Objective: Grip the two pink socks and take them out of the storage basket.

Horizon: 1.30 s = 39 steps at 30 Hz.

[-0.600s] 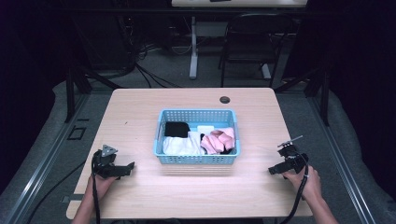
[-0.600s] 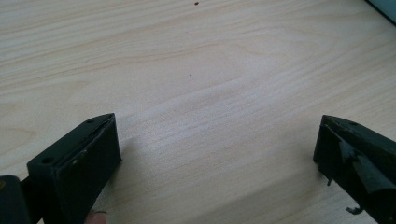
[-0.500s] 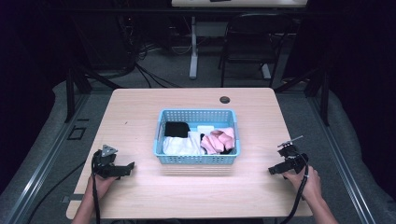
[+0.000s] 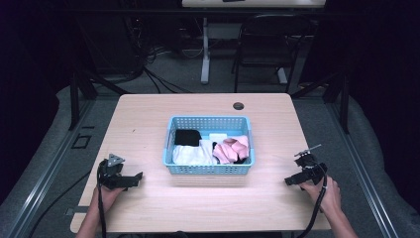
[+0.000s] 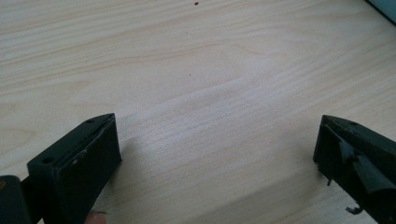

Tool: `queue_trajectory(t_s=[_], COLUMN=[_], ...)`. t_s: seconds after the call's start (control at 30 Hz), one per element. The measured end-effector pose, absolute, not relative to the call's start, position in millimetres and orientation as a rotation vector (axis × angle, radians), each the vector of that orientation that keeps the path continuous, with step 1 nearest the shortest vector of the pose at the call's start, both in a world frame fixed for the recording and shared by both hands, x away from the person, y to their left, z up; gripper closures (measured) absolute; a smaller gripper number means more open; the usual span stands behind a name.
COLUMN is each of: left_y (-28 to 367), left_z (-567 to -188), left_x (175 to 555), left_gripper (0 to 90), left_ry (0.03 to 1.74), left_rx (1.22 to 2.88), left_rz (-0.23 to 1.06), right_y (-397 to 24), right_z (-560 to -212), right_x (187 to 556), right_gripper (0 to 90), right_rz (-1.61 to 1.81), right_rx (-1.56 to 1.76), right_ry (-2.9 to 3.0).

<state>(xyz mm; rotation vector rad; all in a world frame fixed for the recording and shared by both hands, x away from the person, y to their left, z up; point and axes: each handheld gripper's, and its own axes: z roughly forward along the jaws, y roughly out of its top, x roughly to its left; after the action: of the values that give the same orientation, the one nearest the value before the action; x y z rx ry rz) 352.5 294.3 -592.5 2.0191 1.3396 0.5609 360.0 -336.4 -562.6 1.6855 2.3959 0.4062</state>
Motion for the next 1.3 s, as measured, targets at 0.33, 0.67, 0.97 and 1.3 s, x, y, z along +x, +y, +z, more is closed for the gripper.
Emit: queue_trajectory(t_s=[0.33, 0.67, 0.97, 1.3], left_y=[294.0, 294.0, 294.0, 294.2], left_z=[-592.7, -592.7, -592.7, -592.5], left_x=[354.0, 353.9, 353.9, 353.8], left_gripper=[0.6, 0.6, 0.6, 0.7], left_ry=[1.333, 1.333, 1.333, 1.331], left_rx=[2.019, 2.019, 2.019, 2.024], left_rz=[0.556, 0.556, 0.556, 0.559], right_y=[-330.3, -318.4, -308.3, -297.8], right_z=[-551.8, -530.4, -513.3, -495.1], right_x=[361.5, 357.7, 356.9, 357.0], right_gripper=[0.0, 0.3, 0.3, 0.2], right_rz=[0.351, 0.401, 0.423, 0.462], right_rx=[1.619, 1.54, 1.489, 1.443], right_ry=[2.452, 2.479, 2.49, 2.486])
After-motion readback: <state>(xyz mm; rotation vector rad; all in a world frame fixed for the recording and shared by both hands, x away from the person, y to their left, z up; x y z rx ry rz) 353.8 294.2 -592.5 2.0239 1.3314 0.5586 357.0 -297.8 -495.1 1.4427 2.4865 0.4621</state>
